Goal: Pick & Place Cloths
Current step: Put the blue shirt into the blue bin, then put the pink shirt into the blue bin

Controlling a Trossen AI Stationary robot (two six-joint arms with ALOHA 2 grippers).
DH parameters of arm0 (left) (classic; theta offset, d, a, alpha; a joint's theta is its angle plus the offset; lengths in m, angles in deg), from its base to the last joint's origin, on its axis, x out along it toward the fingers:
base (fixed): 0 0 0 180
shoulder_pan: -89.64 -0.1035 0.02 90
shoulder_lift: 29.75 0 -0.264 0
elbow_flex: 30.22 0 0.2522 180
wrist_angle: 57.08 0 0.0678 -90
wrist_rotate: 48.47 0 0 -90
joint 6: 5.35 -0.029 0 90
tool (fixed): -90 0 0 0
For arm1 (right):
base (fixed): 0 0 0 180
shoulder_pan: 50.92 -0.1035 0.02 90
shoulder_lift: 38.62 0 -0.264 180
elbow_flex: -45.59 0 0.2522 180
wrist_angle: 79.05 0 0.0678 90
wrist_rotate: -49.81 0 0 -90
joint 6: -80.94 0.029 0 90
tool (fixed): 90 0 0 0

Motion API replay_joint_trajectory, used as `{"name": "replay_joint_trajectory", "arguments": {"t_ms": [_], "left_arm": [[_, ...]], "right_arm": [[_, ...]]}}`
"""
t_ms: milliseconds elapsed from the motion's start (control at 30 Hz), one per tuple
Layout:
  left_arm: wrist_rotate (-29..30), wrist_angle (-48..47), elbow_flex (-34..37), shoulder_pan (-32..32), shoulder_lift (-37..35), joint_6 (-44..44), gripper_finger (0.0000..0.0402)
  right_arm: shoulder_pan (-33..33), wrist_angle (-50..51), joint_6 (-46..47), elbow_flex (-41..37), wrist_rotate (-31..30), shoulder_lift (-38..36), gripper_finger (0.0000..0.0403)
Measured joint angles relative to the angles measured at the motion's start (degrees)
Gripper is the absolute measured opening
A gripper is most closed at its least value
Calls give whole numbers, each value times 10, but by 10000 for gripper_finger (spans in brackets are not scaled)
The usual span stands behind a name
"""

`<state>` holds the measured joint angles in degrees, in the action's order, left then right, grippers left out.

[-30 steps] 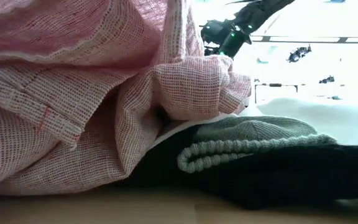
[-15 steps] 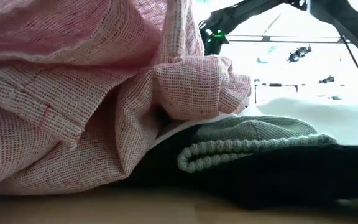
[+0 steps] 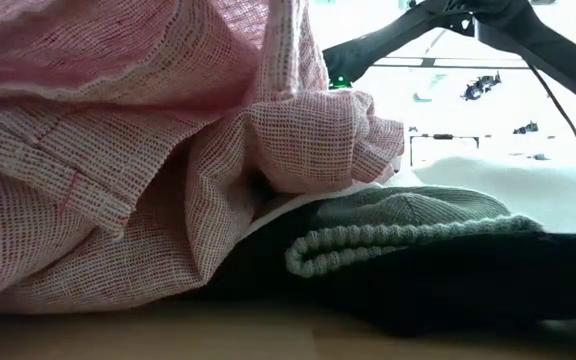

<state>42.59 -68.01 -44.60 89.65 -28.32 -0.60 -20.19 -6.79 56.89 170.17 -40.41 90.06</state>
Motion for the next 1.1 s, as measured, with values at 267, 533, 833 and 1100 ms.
{"name": "replay_joint_trajectory", "arguments": {"t_ms": [267,533,833,1100], "left_arm": [[0,0,0,0,0,0,2],[0,0,0,0,0,0,2],[0,0,0,0,0,0,2],[0,0,0,0,0,0,2]], "right_arm": [[-4,0,18,0,2,0,122],[-2,18,26,0,10,-9,223],[20,13,-13,0,74,-86,242],[28,70,75,0,127,-168,242]]}}
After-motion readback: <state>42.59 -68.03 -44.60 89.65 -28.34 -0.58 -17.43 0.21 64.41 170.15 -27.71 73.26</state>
